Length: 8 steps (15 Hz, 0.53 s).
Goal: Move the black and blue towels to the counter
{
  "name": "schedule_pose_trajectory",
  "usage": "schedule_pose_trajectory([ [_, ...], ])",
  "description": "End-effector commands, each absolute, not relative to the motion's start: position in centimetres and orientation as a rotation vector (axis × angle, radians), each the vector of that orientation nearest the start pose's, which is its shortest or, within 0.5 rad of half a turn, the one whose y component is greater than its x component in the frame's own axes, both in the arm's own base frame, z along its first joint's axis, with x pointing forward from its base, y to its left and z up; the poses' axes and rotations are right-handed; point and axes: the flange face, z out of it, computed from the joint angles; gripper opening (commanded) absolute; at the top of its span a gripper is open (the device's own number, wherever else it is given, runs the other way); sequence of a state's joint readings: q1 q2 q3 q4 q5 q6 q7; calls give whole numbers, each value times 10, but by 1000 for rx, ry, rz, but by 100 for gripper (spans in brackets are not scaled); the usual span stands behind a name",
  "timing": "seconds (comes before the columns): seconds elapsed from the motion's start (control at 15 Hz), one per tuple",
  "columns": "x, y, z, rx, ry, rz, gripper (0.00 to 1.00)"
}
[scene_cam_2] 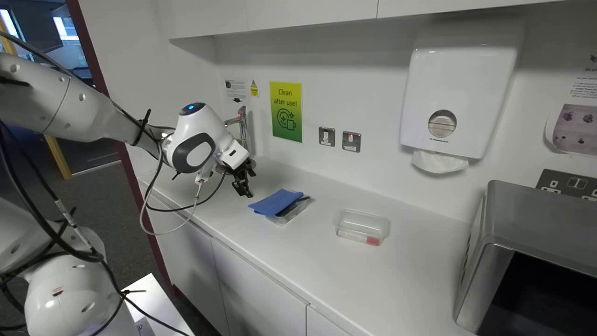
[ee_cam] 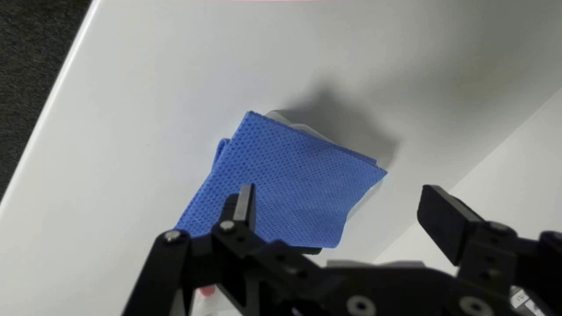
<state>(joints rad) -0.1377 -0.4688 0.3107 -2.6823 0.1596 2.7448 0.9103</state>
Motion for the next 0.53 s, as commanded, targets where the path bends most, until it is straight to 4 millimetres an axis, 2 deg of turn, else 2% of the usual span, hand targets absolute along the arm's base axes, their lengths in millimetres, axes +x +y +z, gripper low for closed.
schedule_pose_trajectory([
  [0.0,401,72,426,-2551,1236,-790,100],
  [0.4,376,72,420,-2578,1229,-861,100],
  [0.47,389,73,428,-2586,1232,-869,100],
])
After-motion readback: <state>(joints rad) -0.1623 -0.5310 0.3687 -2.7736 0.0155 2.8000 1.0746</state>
